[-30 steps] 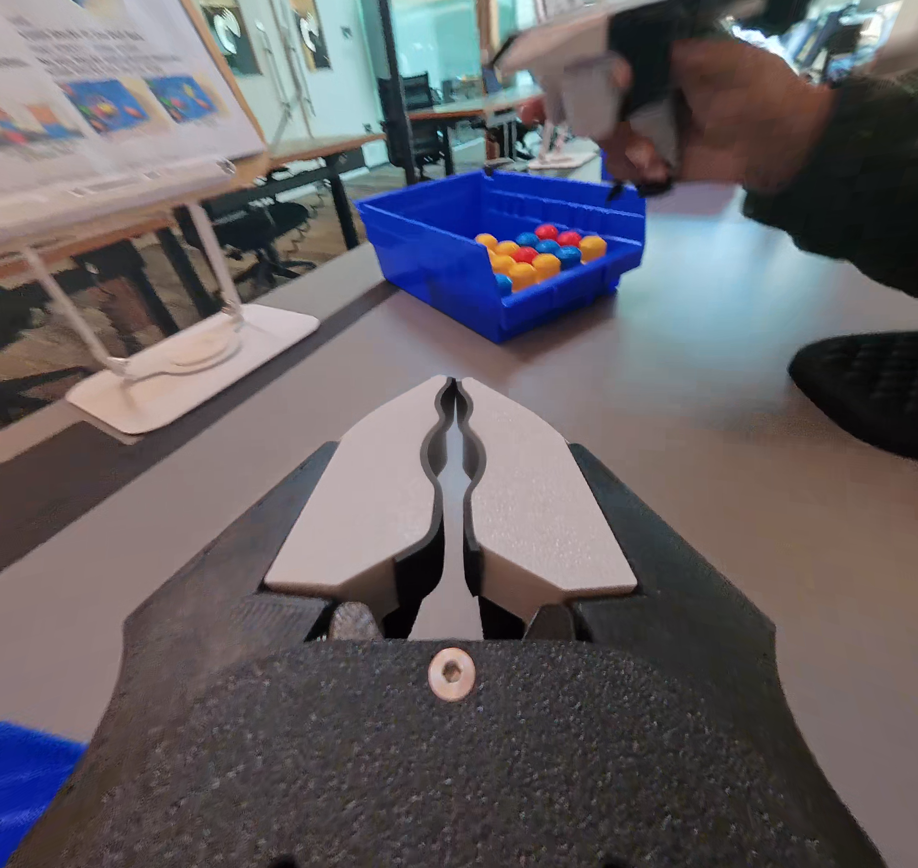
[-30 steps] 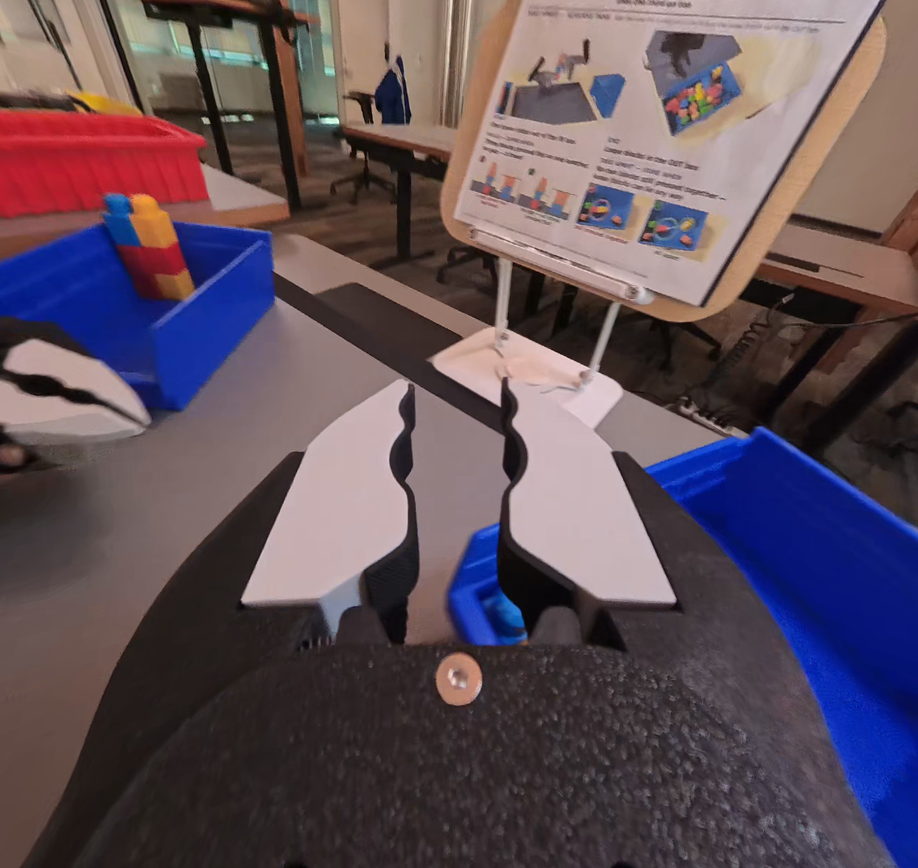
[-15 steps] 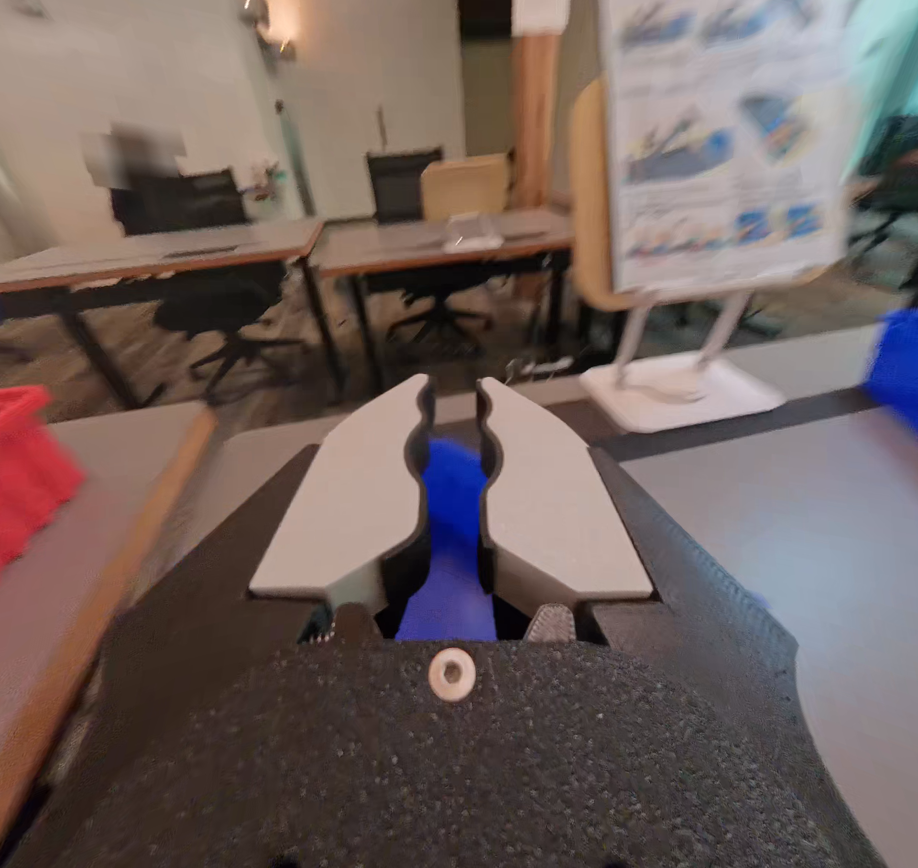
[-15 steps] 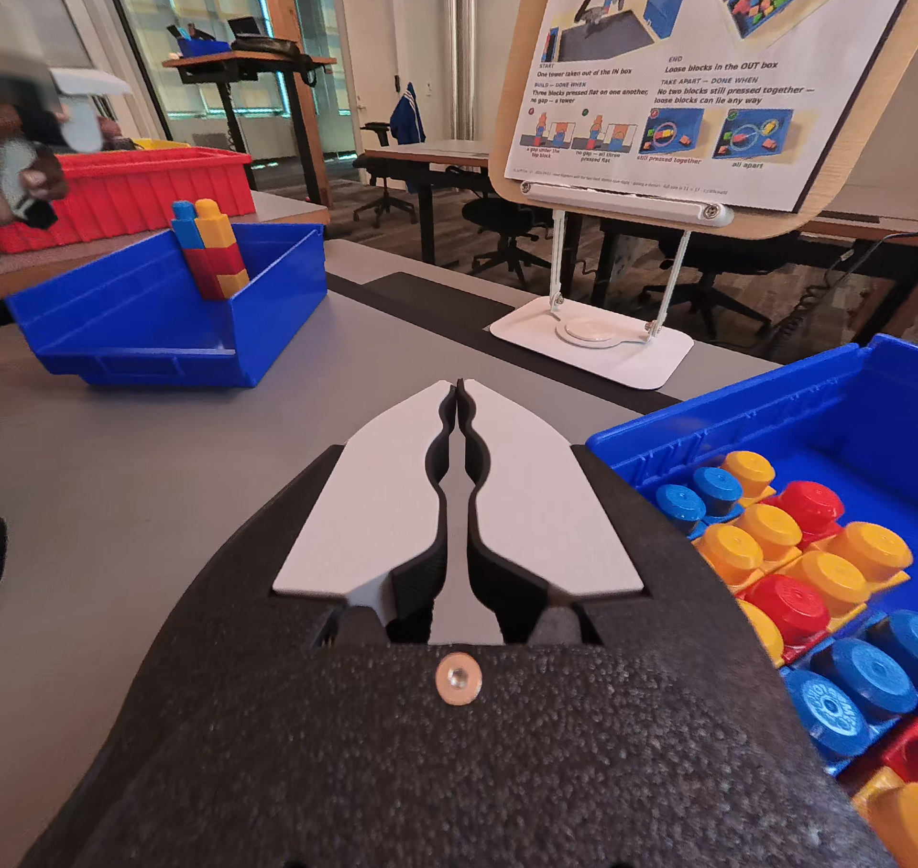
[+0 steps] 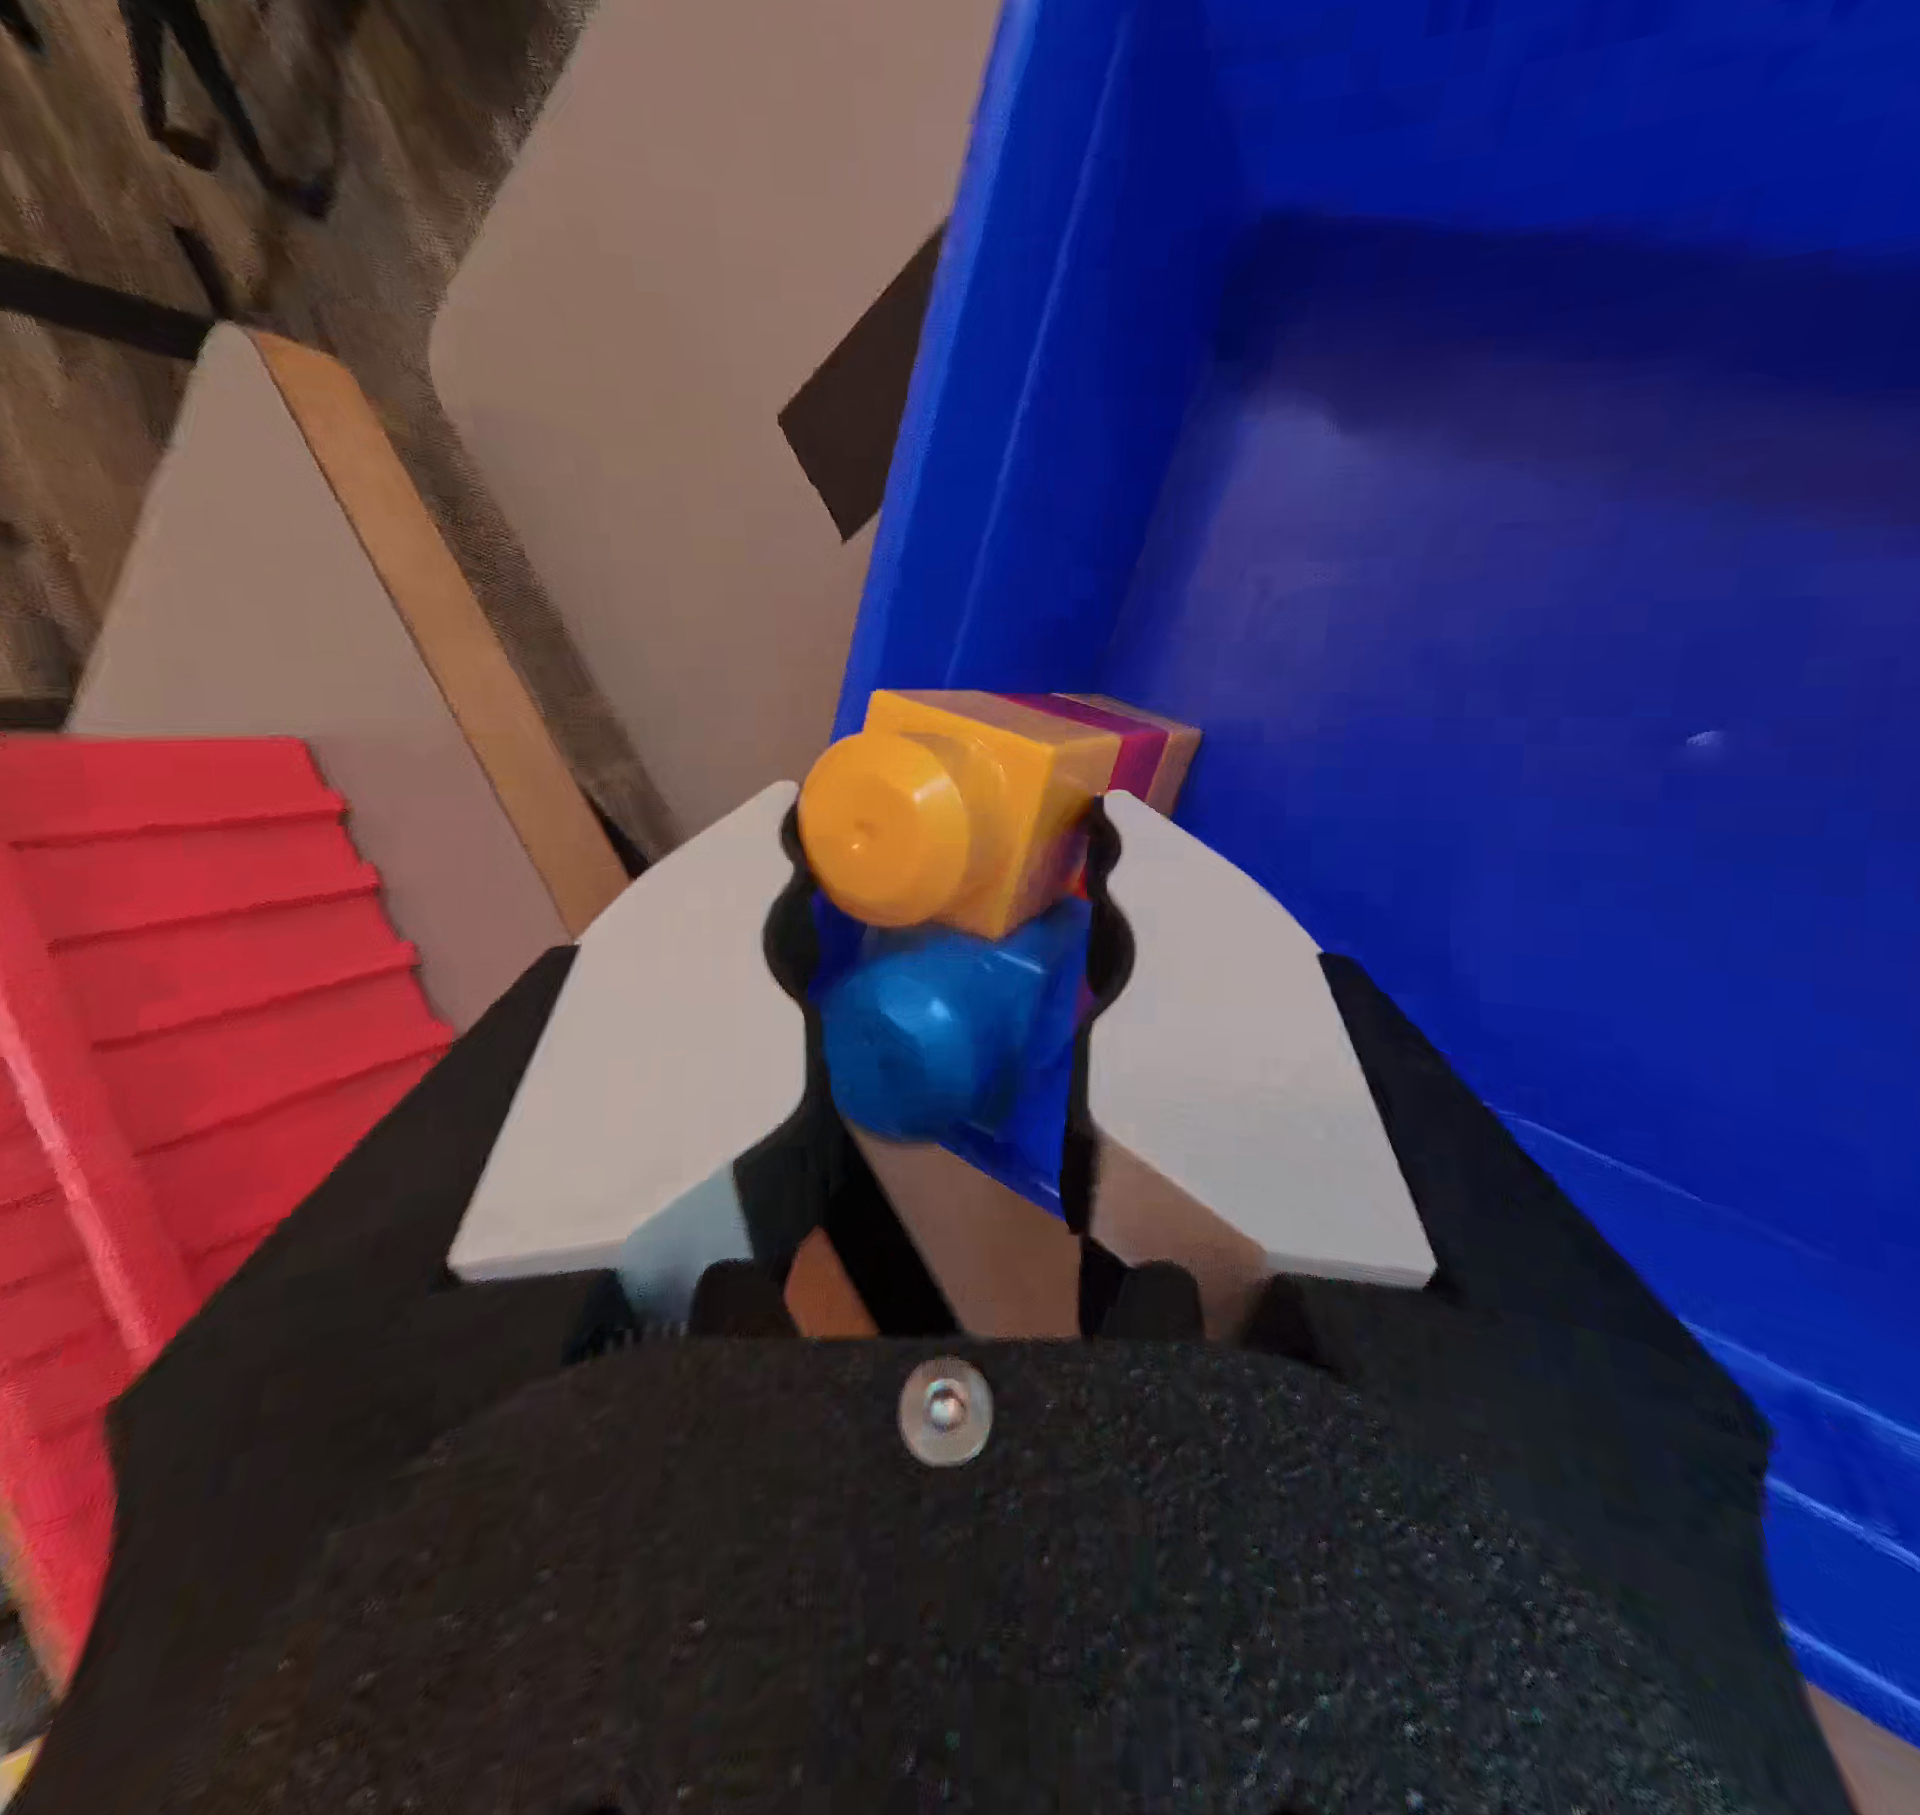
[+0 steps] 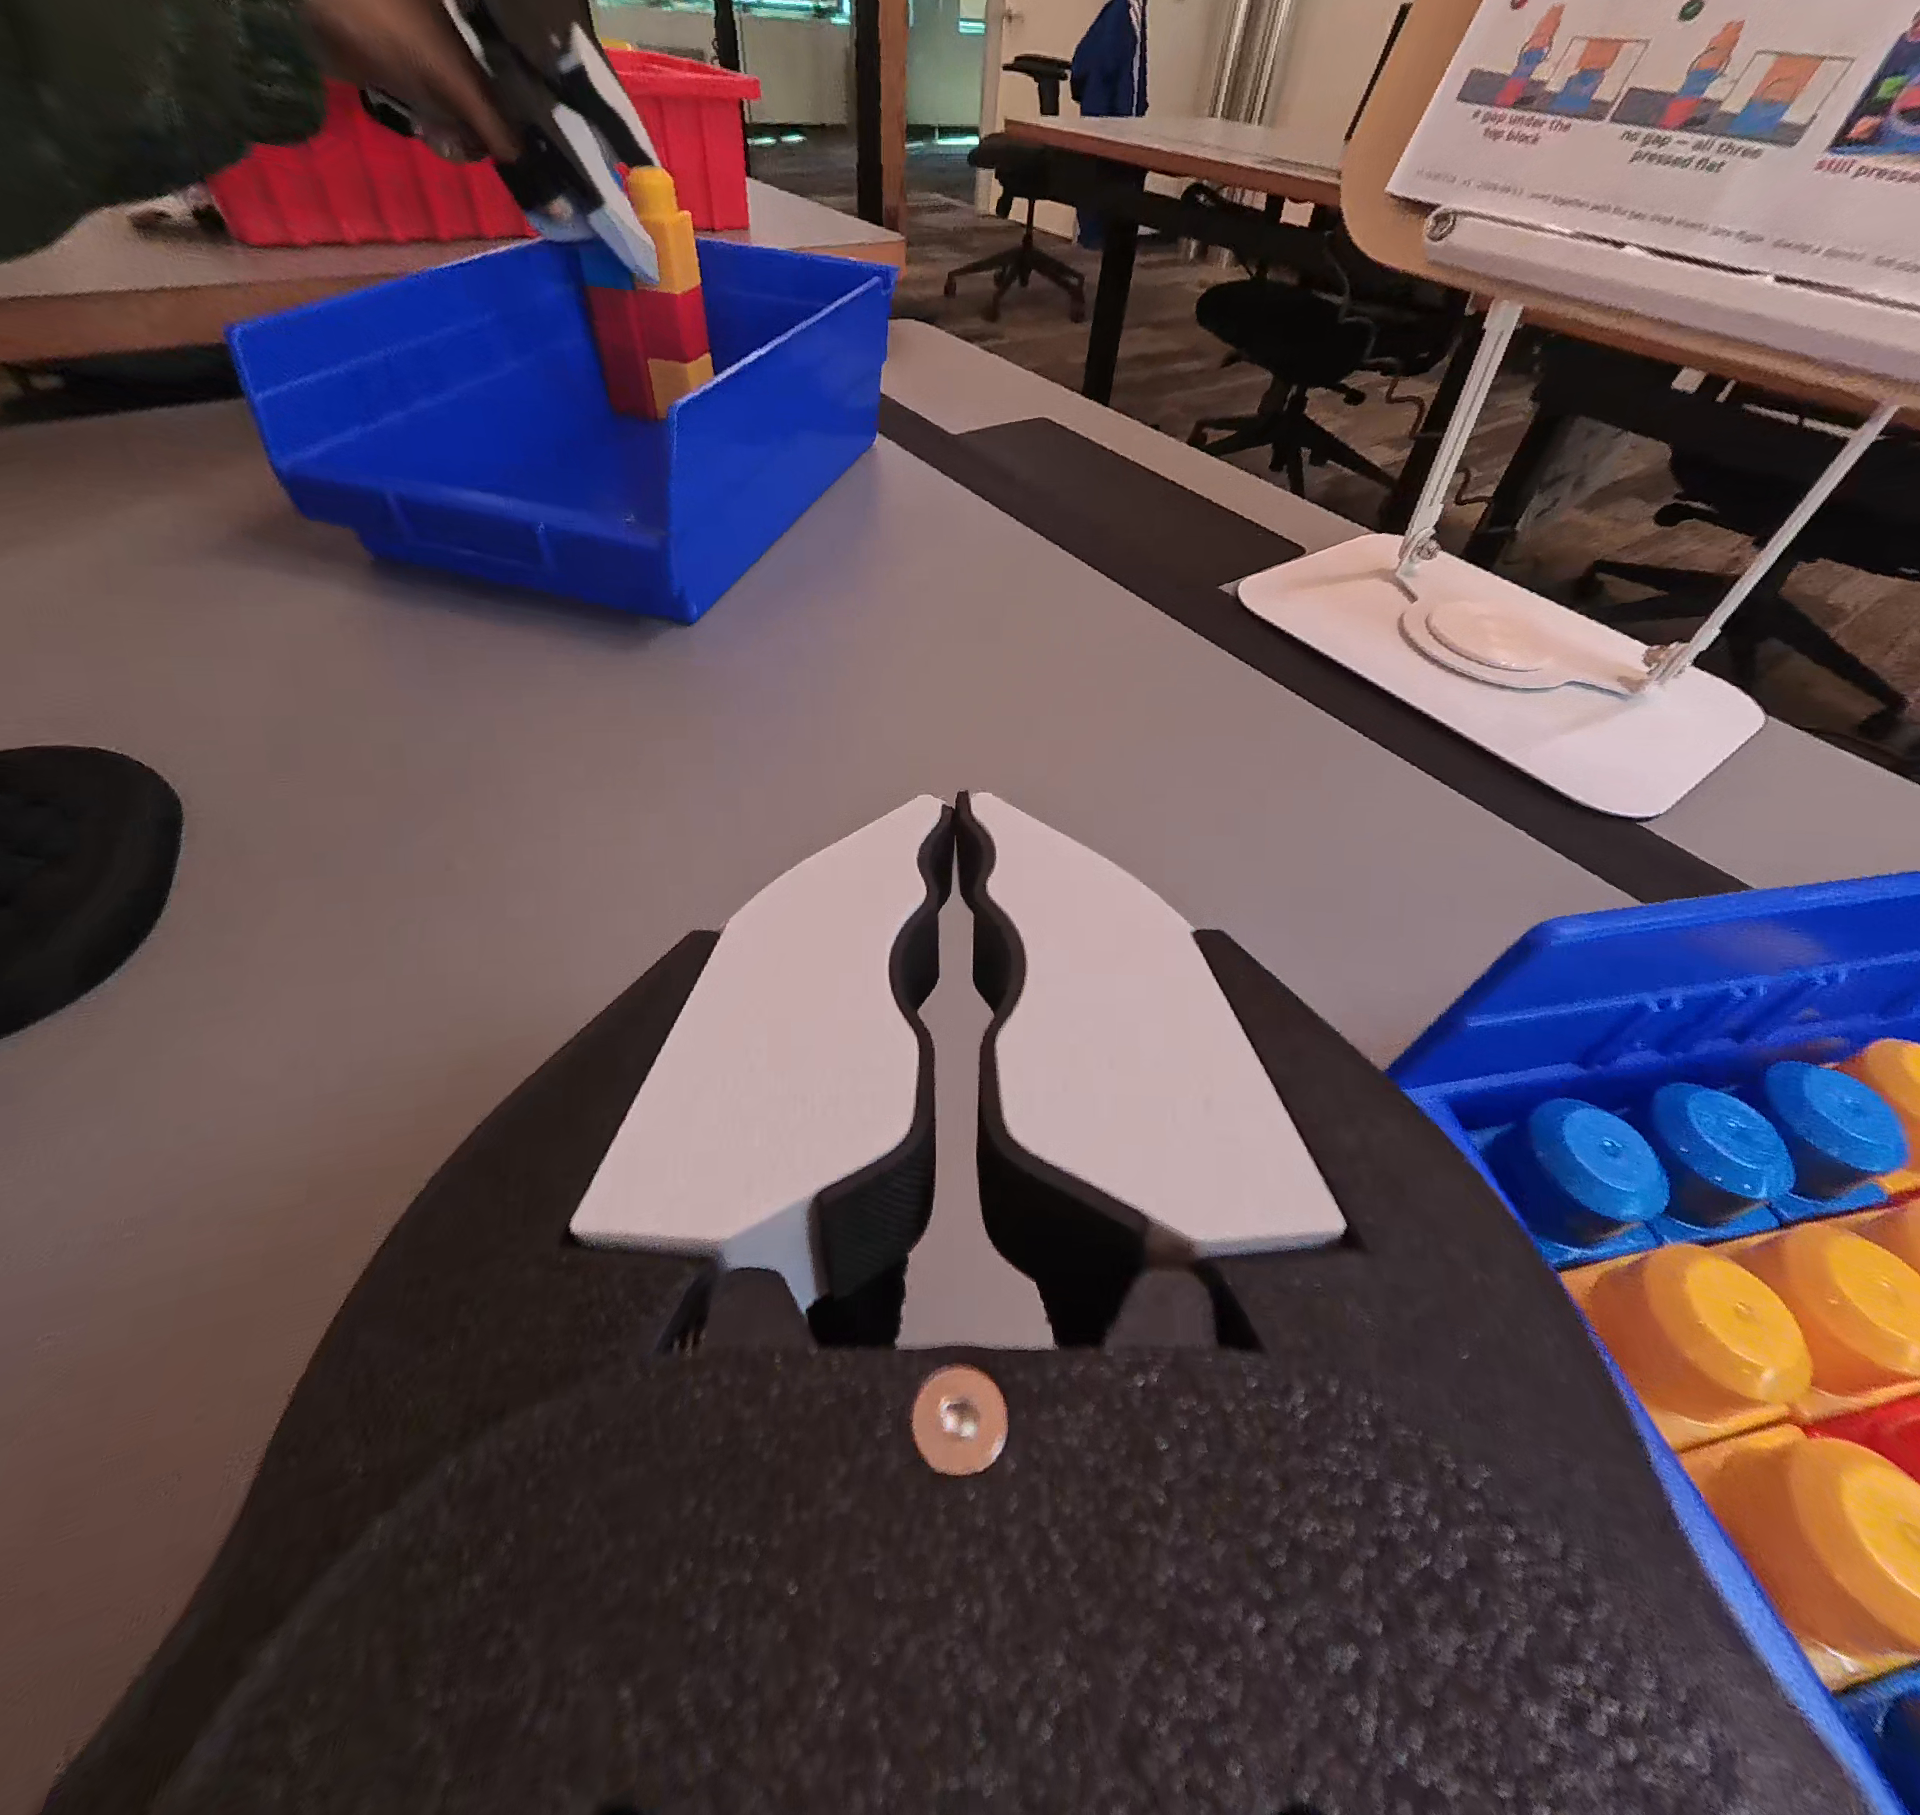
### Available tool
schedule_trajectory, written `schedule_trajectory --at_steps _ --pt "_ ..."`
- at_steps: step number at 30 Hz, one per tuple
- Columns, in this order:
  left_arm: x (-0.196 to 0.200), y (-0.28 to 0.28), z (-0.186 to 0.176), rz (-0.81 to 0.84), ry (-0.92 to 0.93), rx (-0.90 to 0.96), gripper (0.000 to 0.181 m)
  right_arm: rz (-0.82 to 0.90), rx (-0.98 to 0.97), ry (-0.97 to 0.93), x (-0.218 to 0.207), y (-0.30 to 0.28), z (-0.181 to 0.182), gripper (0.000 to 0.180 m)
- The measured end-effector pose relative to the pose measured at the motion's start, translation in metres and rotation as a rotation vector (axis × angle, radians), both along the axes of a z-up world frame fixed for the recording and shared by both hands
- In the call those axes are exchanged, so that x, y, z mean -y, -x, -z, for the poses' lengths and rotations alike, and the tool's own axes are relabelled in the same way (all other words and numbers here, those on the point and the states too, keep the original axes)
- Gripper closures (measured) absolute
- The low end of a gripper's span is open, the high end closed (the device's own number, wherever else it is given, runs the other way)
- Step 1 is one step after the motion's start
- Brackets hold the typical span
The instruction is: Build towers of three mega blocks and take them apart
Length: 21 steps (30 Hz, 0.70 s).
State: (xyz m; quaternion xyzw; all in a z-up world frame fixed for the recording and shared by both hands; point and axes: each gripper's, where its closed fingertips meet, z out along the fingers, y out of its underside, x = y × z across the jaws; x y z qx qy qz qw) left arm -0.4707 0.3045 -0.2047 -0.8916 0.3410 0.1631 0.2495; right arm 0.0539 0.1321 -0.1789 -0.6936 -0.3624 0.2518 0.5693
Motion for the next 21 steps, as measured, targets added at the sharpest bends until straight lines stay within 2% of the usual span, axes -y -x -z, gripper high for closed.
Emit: schedule_trajectory --at_steps 5,9,12,17,21 --pt "-0.008 -0.039 -0.025 0.162 -0.118 -0.094 0.138 0.007 -0.014 0.018 -0.003 -0.005 0.002 0.179" --pt "-0.003 -0.048 -0.046 0.205 -0.134 -0.189 0.141 0.002 -0.062 0.061 -0.003 -0.006 0.002 0.179" --pt "0.005 -0.070 -0.073 0.245 -0.192 -0.142 0.141 -0.001 -0.063 0.038 0.000 -0.005 -0.003 0.179" --pt "0.051 -0.182 -0.118 0.493 -0.289 0.024 0.140 -0.059 -0.078 -0.012 0.011 0.006 -0.013 0.178" --pt "0.116 -0.297 -0.127 0.760 -0.309 0.173 0.141 -0.117 -0.040 -0.060 0.024 0.023 -0.014 0.160"
